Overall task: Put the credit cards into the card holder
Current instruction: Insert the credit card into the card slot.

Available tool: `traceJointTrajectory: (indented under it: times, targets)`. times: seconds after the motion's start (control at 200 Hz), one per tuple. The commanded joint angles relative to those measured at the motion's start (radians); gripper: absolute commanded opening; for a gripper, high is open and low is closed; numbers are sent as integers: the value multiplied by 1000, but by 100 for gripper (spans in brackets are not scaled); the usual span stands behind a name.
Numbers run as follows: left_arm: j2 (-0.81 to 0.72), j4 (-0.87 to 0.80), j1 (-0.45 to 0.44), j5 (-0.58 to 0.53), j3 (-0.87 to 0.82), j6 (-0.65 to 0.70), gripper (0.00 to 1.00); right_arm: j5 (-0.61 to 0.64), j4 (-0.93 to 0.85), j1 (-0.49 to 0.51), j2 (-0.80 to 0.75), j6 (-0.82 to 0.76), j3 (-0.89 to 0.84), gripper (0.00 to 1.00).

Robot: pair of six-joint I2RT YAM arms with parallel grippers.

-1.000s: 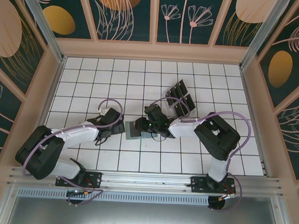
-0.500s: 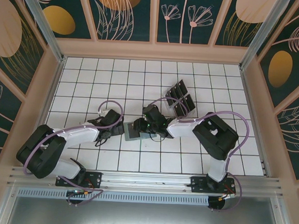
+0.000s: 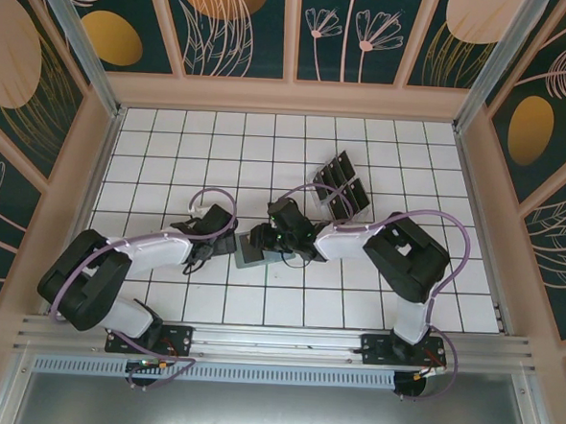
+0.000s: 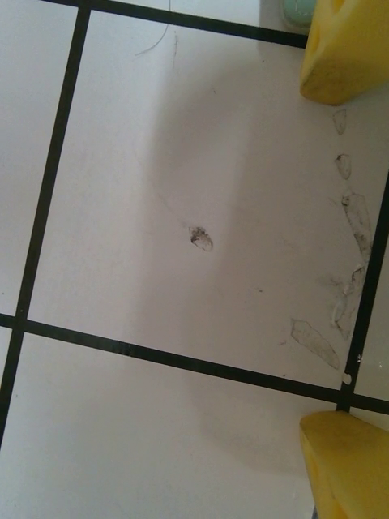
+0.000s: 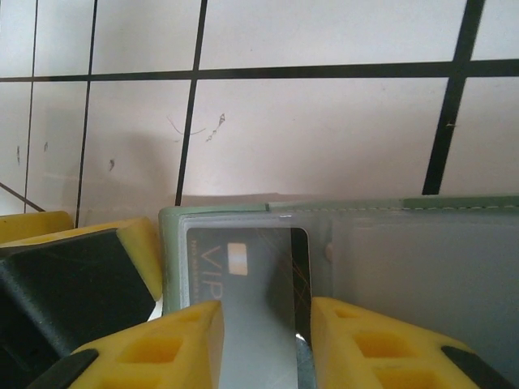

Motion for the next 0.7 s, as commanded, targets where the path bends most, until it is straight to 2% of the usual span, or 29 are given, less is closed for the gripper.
traceJointTrajectory:
  times: [0.0, 0.345, 0.505, 0.696]
  targets:
    - [86, 118, 6, 85, 15, 22, 99, 51, -21, 4, -86, -9, -17, 37]
    - [113, 60, 6, 39, 138, 60, 99, 103, -80, 18, -166, -31, -63, 38]
    - [40, 5, 6, 11, 122, 61, 99, 139, -147, 46, -152, -62, -29, 37]
    - [-37, -18, 6, 37, 52, 44, 98, 159, -181, 68, -122, -74, -9, 35]
